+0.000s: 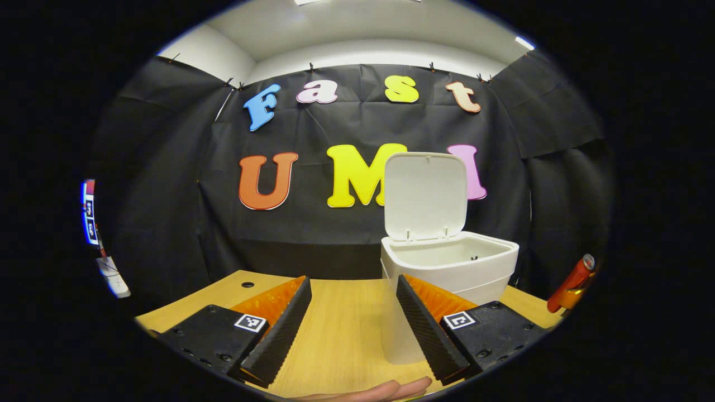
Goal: Press the lid of the desktop garbage bin to open it, pick up the crumpled paper on the desktop and throw it into the bin, then pick up the pop can on the desktop and drop it into the bin, and finally close the garbage bin lid.
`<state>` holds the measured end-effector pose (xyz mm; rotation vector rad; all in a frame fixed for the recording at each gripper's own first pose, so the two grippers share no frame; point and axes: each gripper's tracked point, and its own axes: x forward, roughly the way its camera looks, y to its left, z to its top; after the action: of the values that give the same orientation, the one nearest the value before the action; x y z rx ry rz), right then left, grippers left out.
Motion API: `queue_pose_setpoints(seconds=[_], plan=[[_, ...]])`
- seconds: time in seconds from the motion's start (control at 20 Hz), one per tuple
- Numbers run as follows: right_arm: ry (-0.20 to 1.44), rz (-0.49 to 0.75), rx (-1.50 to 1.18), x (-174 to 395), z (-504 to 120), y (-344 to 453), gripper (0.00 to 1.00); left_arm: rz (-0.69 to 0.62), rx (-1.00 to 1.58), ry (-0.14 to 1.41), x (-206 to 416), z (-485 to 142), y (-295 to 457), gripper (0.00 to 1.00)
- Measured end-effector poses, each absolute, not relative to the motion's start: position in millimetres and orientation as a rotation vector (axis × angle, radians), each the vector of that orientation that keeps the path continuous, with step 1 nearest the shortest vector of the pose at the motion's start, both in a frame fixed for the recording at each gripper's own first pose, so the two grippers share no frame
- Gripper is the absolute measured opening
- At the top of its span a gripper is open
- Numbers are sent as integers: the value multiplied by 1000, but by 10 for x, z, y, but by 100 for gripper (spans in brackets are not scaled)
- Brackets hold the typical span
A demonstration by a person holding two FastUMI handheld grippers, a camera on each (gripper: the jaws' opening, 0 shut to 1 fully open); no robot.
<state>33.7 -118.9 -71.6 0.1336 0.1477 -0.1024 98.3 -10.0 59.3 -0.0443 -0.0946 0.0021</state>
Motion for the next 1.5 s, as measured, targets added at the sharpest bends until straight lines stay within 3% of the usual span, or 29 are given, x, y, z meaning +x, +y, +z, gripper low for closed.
queue_pose_setpoints(seconds=[0.8,1.5], plan=[[68,-101,112,291,159,-981,82,36,-108,-76,655,398,254,99],[-2,57,-35,589,1115,40,82,96,-139,-89,588,458,758,99]])
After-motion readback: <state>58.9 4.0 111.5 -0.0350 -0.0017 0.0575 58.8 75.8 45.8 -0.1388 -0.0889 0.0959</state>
